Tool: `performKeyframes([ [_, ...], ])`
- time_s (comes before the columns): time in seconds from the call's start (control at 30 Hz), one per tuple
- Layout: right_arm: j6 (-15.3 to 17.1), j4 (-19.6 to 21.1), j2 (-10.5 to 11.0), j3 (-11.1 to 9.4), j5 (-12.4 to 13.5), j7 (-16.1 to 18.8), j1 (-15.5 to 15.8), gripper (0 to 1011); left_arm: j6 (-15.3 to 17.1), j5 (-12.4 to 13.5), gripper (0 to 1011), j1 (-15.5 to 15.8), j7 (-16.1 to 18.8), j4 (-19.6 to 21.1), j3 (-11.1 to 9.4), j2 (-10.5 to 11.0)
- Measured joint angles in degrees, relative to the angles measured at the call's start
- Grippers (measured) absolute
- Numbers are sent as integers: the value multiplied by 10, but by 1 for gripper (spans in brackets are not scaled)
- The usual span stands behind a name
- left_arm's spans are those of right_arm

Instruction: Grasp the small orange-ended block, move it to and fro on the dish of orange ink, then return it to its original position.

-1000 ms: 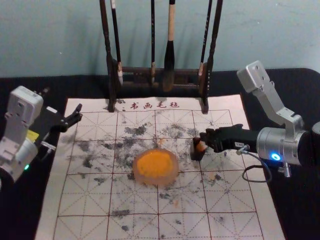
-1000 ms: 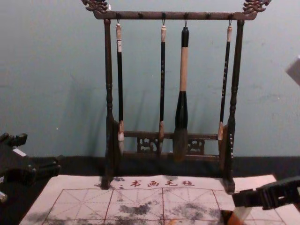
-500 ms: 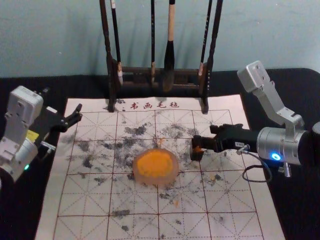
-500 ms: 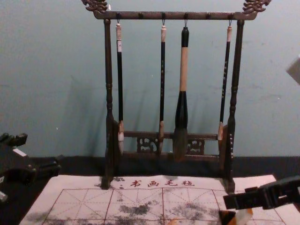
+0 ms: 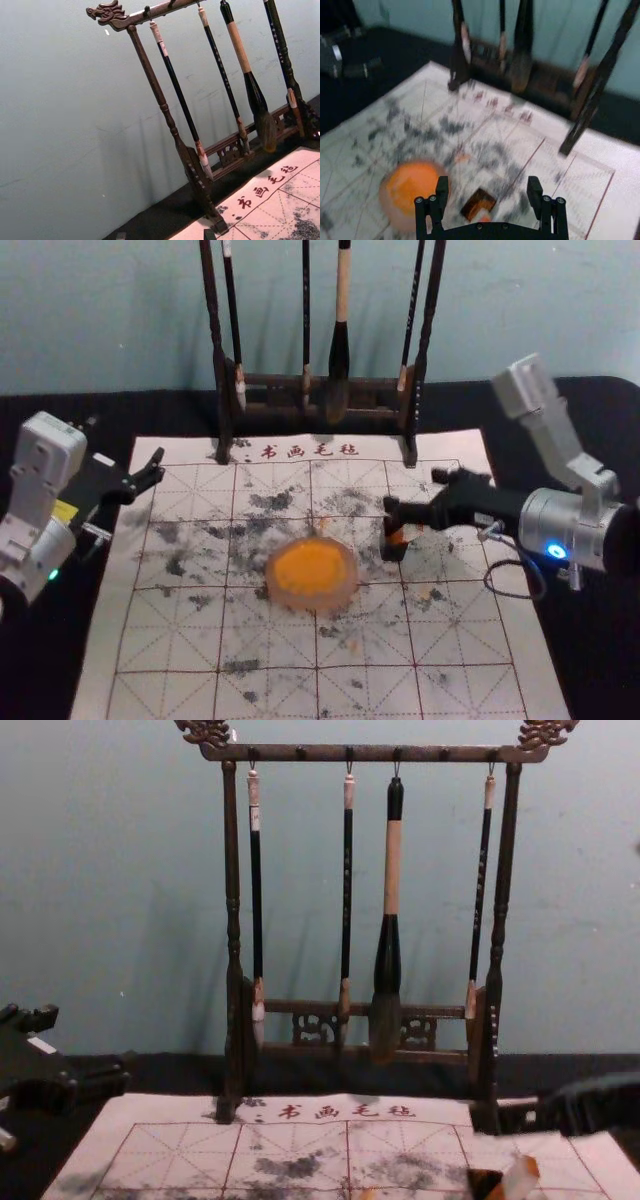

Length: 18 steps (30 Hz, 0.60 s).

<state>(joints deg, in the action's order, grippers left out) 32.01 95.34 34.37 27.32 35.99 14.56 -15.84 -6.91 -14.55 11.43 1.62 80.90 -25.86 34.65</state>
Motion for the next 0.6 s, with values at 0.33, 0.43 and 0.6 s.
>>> performKeyframes([
  [0.33,-234,3,-29,-76,-52,-55,93,1000,0,0,1001,0,0,0,0,0],
  [0.43,-283,-11,-37,-84,-74,-70,111,1000,0,0,1001,0,0,0,0,0],
  [0.6,-367,-44,-47,-94,-111,-84,145,1000,0,0,1001,0,0,0,0,0],
])
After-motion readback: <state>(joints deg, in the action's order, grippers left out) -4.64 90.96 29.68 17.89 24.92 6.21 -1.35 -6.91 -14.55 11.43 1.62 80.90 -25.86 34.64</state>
